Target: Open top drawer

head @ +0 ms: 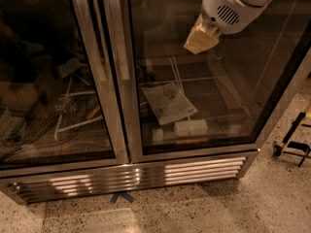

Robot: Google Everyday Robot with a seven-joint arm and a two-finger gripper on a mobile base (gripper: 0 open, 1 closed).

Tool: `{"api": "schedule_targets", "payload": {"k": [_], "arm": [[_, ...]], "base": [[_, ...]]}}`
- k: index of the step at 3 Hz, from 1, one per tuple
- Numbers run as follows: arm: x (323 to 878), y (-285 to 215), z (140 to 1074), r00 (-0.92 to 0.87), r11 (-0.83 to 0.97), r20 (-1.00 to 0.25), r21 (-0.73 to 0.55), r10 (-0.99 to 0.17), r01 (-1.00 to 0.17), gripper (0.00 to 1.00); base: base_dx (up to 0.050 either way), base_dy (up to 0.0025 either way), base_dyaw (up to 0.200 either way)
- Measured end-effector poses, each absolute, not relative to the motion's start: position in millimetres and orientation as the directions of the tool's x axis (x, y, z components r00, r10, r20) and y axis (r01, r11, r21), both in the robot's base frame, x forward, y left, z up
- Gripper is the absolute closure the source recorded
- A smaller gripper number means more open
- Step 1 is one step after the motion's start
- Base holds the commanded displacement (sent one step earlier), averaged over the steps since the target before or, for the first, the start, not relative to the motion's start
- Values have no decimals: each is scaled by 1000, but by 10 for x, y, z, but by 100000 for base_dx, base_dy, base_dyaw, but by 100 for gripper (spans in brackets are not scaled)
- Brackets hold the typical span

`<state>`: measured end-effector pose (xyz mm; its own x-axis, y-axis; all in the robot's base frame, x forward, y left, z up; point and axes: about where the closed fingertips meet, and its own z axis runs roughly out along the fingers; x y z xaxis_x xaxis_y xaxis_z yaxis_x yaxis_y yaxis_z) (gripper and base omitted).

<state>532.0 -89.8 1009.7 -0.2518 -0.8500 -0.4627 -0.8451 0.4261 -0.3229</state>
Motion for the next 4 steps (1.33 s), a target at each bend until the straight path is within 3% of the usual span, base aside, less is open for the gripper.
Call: {"api": "schedule_targets", "payload": {"k": [1, 4], "arm": [[5188, -779, 10122, -224, 410, -484, -323, -846, -853, 100], [5163, 279, 10182, -106, 344, -613, -285, -783, -894, 100]], "base": [[0, 0, 0], [0, 0, 0]]}}
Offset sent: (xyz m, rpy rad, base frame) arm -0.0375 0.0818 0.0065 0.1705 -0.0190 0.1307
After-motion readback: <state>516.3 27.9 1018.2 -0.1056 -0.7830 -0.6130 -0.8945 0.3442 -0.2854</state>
